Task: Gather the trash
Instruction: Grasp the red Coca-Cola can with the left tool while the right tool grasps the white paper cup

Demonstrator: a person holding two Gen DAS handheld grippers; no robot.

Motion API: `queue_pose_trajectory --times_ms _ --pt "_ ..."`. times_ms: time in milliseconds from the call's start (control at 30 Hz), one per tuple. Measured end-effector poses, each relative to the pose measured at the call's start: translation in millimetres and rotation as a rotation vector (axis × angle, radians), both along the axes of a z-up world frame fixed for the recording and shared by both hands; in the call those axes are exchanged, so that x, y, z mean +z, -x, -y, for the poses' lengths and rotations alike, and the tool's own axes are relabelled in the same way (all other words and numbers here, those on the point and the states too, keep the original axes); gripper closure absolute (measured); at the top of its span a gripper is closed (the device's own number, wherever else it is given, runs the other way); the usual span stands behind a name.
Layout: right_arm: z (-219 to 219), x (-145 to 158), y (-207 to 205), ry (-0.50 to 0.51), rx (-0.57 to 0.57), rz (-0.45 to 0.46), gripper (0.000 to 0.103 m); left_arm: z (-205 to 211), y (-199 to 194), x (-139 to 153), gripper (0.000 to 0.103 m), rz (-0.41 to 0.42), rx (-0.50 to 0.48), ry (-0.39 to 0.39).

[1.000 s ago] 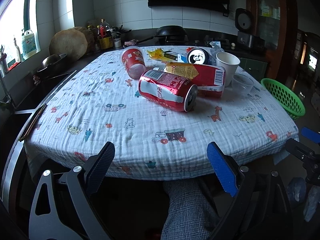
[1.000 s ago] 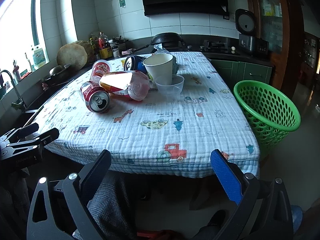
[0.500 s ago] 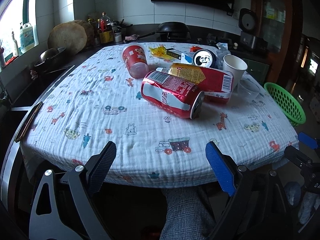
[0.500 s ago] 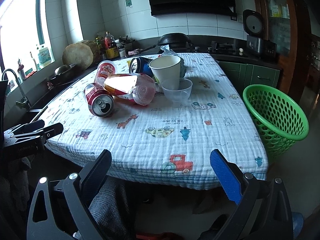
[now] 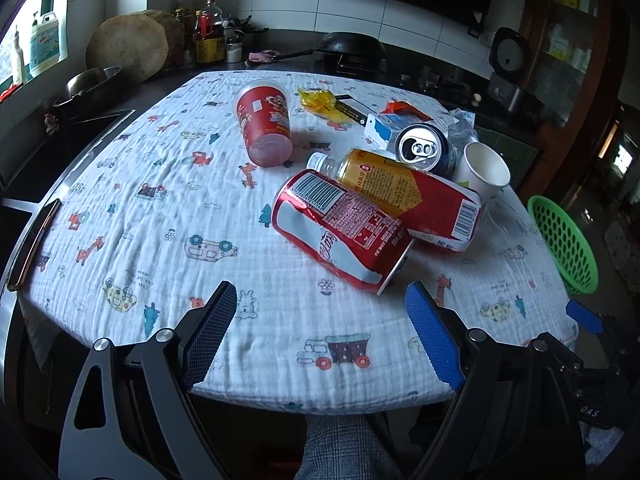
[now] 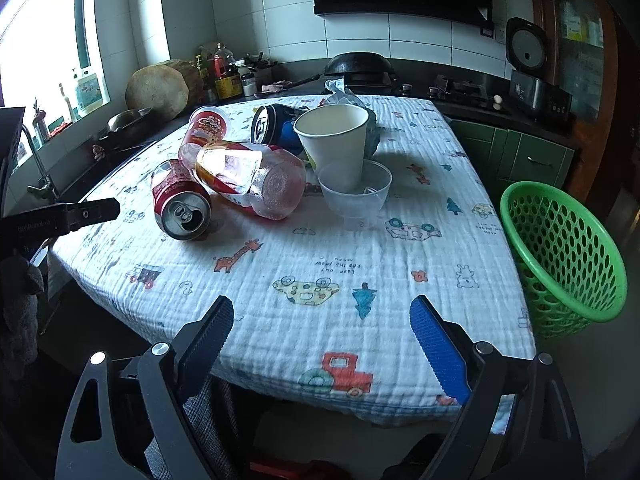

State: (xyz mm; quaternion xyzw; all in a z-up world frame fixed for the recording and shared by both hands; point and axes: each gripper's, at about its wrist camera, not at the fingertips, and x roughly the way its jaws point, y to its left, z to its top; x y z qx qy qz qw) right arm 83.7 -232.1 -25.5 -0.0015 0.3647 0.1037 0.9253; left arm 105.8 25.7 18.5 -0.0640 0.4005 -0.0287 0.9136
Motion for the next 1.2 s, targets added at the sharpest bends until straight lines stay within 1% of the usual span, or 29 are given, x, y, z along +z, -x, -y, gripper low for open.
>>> queue_pose_trajectory --times_ms 267,400,533,633,800,900,1000,1200 --pt "11.5 10.7 -26.5 -0.009 0.036 0.0 0.016 3.5 -48.3 0.7 0.017 -0.087 0.067 0.055" --pt "17.8 15.0 -43.4 -0.009 0.052 -0.007 0.016 -1.8 -74.6 -9.8 0.017 -0.161 0.111 0.133" --pt "23.5 20.3 -60.3 -0.011 0.069 -0.005 0.016 -2.8 -92.4 -20.4 0.017 -0.198 0.142 0.146" --pt "25.4 25.0 -73.4 -0.01 0.081 -0.006 0.016 -4.8 -103.2 -27.5 0.017 -0.23 0.15 0.178" --pt "22.3 33.4 -95.9 -0.013 0.114 0.003 0.016 -3.8 -114.8 -33.9 0.017 -0.25 0.149 0.201" --pt "17.2 36.3 -111.5 -0.002 0.131 0.013 0.016 -1.2 -118.5 -36.7 0.017 -0.255 0.142 0.192" --pt "10.4 38.6 -126.8 0.002 0.148 0.018 0.016 -2.5 -120.9 -40.7 0.016 -0.262 0.134 0.207" --pt "-2.5 34.3 -153.1 0.026 0.175 0.017 0.016 -0.2 -119.7 -46.4 0.016 -0.275 0.11 0.224"
